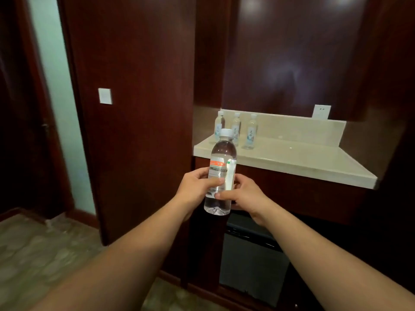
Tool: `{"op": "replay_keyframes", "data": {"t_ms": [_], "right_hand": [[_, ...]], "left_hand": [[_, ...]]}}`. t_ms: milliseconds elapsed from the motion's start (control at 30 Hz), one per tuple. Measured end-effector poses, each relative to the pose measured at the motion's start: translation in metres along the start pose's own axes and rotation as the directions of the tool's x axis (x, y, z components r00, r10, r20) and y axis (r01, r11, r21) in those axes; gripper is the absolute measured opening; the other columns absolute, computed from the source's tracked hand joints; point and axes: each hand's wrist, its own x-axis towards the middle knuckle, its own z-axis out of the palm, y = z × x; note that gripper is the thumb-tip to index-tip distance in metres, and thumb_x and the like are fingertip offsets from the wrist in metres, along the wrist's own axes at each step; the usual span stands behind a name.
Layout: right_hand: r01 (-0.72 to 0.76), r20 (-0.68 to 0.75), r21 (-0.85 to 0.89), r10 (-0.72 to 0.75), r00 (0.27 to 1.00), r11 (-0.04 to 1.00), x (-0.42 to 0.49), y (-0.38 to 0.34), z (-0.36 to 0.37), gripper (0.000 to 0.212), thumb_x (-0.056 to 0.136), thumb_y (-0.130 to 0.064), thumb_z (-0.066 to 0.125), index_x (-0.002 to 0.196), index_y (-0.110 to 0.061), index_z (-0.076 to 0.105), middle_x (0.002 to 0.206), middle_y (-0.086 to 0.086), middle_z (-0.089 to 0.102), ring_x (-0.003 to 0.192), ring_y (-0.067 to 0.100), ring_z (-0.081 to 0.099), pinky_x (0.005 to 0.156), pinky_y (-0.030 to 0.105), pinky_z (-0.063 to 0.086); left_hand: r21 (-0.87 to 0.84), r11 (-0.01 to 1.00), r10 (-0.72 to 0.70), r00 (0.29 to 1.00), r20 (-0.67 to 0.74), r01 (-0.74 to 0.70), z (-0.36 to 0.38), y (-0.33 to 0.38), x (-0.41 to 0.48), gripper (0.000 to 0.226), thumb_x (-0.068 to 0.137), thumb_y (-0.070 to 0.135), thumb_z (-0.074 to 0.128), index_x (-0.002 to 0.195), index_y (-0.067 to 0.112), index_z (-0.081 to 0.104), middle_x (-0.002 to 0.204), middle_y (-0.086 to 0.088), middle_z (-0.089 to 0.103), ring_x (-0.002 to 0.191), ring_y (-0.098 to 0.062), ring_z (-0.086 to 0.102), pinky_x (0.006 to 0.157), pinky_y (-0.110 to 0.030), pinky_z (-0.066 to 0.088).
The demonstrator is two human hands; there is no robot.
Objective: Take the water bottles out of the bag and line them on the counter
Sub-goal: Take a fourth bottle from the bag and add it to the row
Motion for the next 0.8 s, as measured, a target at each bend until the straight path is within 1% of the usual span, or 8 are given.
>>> {"op": "replay_keyframes", "data": {"t_ms": [67,167,333,433,500,600,700,800], "right_hand": [[0.008,-0.046,-0.026,-0.009,0.999,1.0,0.003,0.0,-0.004,0.053,0.069,-0.003,0.078,0.114,-0.019,0.055,0.105,0.004,0.069,0.099,0.02,0.066,0.091,0.04,0.054],[-0.007,-0.106,-0.036,0.004,0.994,0.999,0.01,0.004,-0.012,0.054,0.066,-0.001,0.08,0.111,-0.018,0.054,0.105,0.006,0.068,0.099,0.022,0.066,0.092,0.044,0.054],[-0.013,-0.152,-0.053,0.005,0.988,0.999,0.034,0.01,-0.036,0.056,0.066,-0.002,0.08,0.112,-0.018,0.054,0.104,0.004,0.068,0.099,0.021,0.067,0.093,0.043,0.054],[-0.01,-0.158,-0.083,-0.003,0.987,0.997,0.052,0.014,-0.057,0.057,0.066,-0.003,0.08,0.116,-0.017,0.056,0.106,0.003,0.069,0.1,0.019,0.067,0.092,0.04,0.054],[0.005,-0.157,-0.094,-0.02,0.987,0.996,0.069,0.018,-0.074,0.058,0.067,-0.001,0.079,0.118,-0.016,0.058,0.106,0.002,0.07,0.099,0.017,0.067,0.089,0.036,0.055],[0.037,-0.139,-0.098,-0.05,0.989,0.994,0.096,0.018,-0.1,0.054,0.07,0.003,0.076,0.117,-0.017,0.06,0.104,0.002,0.071,0.096,0.016,0.068,0.079,0.025,0.055],[0.05,-0.112,-0.106,-0.062,0.992,0.993,0.126,0.016,-0.121,0.047,0.072,0.004,0.074,0.106,-0.025,0.061,0.098,-0.001,0.07,0.09,0.013,0.068,0.071,0.02,0.053],[0.06,-0.108,-0.093,-0.07,0.992,0.994,0.156,0.017,-0.136,0.05,0.072,0.006,0.074,0.113,-0.019,0.059,0.097,0.0,0.07,0.09,0.014,0.068,0.067,0.019,0.053]], "left_hand": [[0.005,1.0,0.015,0.999,0.042,-0.015,0.001,-0.002,0.008,0.025,0.079,0.002,0.07,0.099,0.018,0.071,0.101,-0.008,0.074,0.095,-0.024,0.071,0.088,-0.039,0.055],[0.018,0.999,0.027,0.994,0.109,-0.03,0.007,-0.006,0.02,0.027,0.08,0.003,0.07,0.1,0.02,0.07,0.101,-0.005,0.074,0.096,-0.022,0.071,0.088,-0.038,0.055],[0.0,0.999,0.049,0.987,0.153,-0.05,0.024,-0.014,0.055,0.027,0.08,0.001,0.07,0.097,0.021,0.071,0.102,-0.005,0.074,0.097,-0.022,0.07,0.092,-0.041,0.053],[0.011,0.998,0.058,0.983,0.174,-0.061,0.038,-0.02,0.081,0.028,0.079,0.001,0.07,0.1,0.019,0.07,0.103,-0.005,0.074,0.097,-0.021,0.07,0.093,-0.041,0.053],[0.009,0.997,0.074,0.981,0.178,-0.077,0.052,-0.024,0.103,0.028,0.079,0.0,0.07,0.099,0.02,0.07,0.102,-0.006,0.074,0.096,-0.02,0.07,0.092,-0.04,0.054],[-0.001,0.994,0.104,0.983,0.151,-0.105,0.071,-0.029,0.137,0.027,0.079,0.0,0.07,0.096,0.02,0.071,0.102,-0.006,0.074,0.096,-0.02,0.07,0.091,-0.037,0.054],[0.025,0.994,0.106,0.984,0.144,-0.111,0.082,-0.03,0.171,0.026,0.08,0.003,0.07,0.096,0.023,0.07,0.104,-0.005,0.073,0.096,-0.017,0.07,0.091,-0.034,0.053],[0.038,0.992,0.11,0.982,0.153,-0.117,0.089,-0.032,0.203,0.026,0.081,0.007,0.07,0.098,0.026,0.071,0.104,-0.003,0.073,0.097,-0.018,0.07,0.093,-0.037,0.053]]}}
